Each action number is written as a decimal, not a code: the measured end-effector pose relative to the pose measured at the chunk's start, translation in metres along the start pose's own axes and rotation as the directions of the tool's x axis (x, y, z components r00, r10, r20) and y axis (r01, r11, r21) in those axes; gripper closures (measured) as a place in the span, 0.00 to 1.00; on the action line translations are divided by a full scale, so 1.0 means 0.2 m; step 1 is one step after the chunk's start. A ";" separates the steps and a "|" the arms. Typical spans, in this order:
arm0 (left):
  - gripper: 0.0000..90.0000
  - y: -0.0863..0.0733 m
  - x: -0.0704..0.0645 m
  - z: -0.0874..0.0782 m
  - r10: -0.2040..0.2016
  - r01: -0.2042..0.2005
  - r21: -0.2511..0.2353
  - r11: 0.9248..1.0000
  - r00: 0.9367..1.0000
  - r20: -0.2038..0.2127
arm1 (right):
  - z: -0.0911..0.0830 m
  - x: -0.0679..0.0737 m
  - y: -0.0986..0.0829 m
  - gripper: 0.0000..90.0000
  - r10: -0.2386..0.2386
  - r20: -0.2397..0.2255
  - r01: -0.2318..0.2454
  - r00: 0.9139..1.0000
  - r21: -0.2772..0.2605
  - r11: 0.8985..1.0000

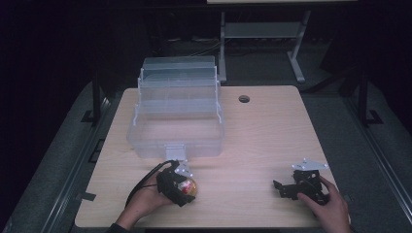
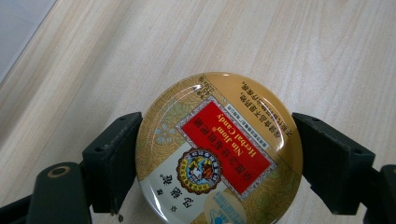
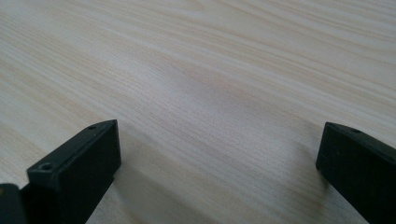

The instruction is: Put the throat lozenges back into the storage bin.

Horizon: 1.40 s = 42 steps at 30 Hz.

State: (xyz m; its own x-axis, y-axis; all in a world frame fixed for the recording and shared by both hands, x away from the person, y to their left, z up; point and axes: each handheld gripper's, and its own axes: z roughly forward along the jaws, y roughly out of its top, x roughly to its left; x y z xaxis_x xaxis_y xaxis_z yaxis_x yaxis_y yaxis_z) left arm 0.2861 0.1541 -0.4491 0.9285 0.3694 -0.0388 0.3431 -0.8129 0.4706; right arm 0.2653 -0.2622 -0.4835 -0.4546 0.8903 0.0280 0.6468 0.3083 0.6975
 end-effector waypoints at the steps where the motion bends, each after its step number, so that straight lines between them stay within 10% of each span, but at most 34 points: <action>1: 0.21 0.00 0.00 0.00 0.000 0.000 0.000 1.000 1.000 0.000 | 0.00 0.00 0.00 0.00 0.000 0.000 0.000 1.000 0.000 1.000; 42: 0.22 0.06 0.03 -0.13 -0.030 0.030 -0.032 0.999 1.000 0.000 | 0.00 0.00 0.00 0.00 0.000 0.000 0.000 1.000 0.000 1.000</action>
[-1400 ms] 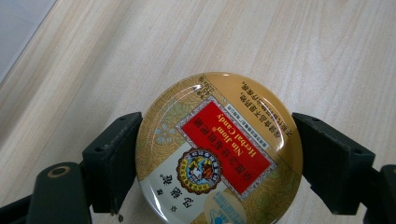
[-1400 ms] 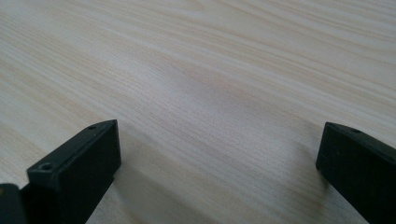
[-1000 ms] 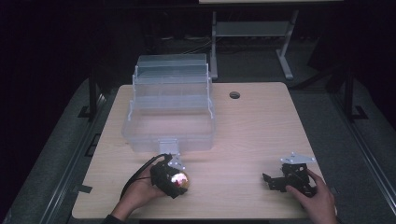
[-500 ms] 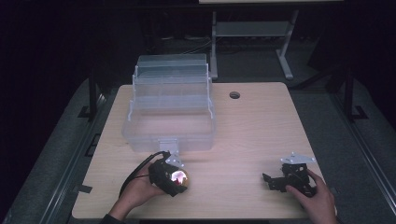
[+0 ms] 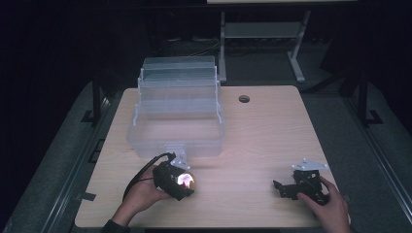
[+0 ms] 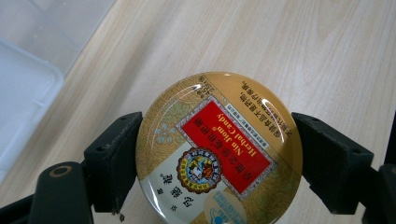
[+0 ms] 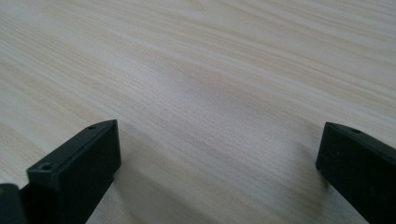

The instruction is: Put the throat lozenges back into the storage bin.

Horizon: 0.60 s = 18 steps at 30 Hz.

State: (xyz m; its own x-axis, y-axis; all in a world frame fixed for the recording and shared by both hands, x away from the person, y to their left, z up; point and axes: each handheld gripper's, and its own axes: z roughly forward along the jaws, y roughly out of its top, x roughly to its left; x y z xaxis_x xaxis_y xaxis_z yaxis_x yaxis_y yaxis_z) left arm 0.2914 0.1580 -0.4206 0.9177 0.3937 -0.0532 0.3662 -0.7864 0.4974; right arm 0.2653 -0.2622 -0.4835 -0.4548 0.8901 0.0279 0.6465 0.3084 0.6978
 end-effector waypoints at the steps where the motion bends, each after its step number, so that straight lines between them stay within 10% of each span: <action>1: 0.22 0.00 0.00 -0.01 0.004 -0.004 0.004 1.000 1.000 0.000 | 0.00 0.00 0.00 0.00 0.000 0.000 0.000 1.000 0.000 1.000; 18: 0.22 0.04 0.02 -0.06 0.006 -0.006 0.002 1.000 1.000 -0.009 | 0.00 0.00 0.00 0.00 0.000 0.000 0.000 1.000 0.000 1.000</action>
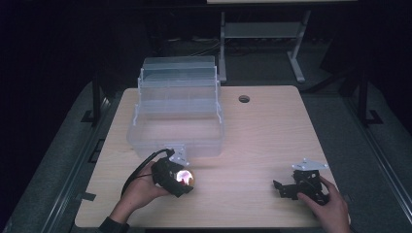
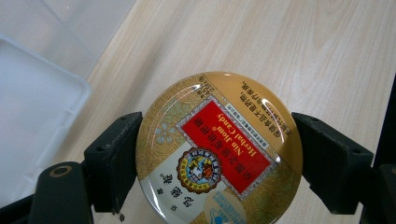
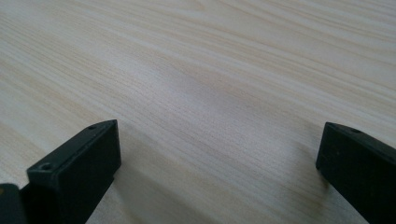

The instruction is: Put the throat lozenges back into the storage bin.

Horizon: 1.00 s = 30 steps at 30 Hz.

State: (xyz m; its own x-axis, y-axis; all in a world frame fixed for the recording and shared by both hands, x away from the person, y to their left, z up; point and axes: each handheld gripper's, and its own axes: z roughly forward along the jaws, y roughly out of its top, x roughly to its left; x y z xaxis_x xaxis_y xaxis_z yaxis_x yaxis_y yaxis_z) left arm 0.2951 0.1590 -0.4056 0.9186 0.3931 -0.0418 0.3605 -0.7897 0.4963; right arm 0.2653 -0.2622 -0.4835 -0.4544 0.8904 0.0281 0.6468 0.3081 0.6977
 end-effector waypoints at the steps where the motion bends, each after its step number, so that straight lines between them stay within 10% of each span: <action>1: 0.22 0.00 0.00 -0.01 0.002 -0.002 0.000 1.000 1.000 -0.001 | 0.00 0.00 0.00 0.00 0.000 0.000 0.000 1.000 0.000 1.000; 30: 0.22 0.10 0.07 -0.12 -0.003 0.003 -0.015 1.000 1.000 -0.025 | 0.00 0.00 0.00 0.00 0.000 0.000 0.000 1.000 0.000 1.000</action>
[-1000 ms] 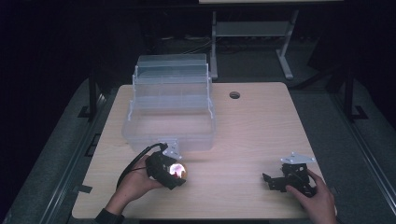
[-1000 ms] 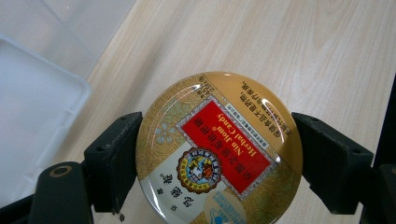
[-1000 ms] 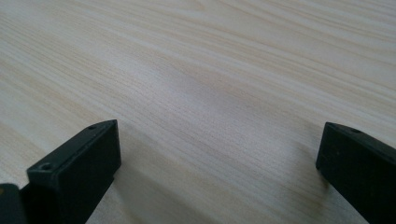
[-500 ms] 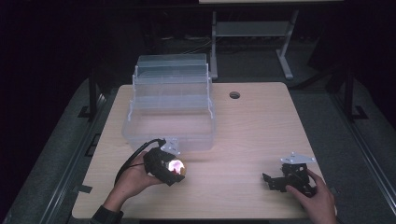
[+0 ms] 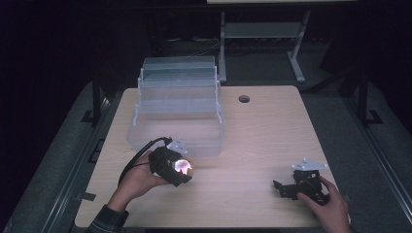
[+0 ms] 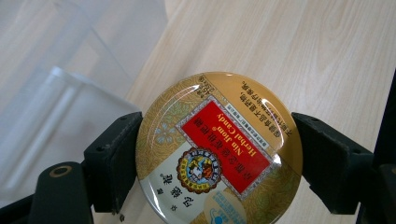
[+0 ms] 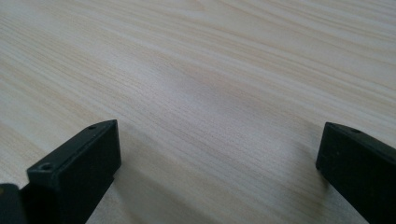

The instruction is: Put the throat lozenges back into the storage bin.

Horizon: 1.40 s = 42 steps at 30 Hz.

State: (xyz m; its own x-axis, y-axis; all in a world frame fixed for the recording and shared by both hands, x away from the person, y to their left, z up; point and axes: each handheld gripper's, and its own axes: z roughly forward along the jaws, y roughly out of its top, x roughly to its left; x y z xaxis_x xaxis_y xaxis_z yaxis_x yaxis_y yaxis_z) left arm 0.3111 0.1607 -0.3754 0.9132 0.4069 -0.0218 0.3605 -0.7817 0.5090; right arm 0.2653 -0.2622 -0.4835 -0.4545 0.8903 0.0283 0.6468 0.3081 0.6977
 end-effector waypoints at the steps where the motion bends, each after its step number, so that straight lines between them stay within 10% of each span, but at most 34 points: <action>1: 0.22 0.01 0.00 -0.01 0.002 -0.002 0.001 1.000 1.000 -0.001 | 0.00 0.00 0.00 0.00 0.000 0.000 0.000 1.000 0.000 1.000; 42: 0.22 0.12 0.21 -0.14 -0.066 0.064 -0.023 0.998 0.995 -0.076 | 0.00 0.00 0.00 0.00 0.001 0.000 -0.001 1.000 -0.001 1.000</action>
State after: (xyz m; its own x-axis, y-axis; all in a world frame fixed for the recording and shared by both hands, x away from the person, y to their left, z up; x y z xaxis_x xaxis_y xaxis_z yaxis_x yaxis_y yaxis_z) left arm 0.3535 0.1726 -0.3400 0.8703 0.4923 0.0103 0.4139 -0.7426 0.5266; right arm 0.2652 -0.2621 -0.4834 -0.4542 0.8904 0.0292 0.6468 0.3071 0.6981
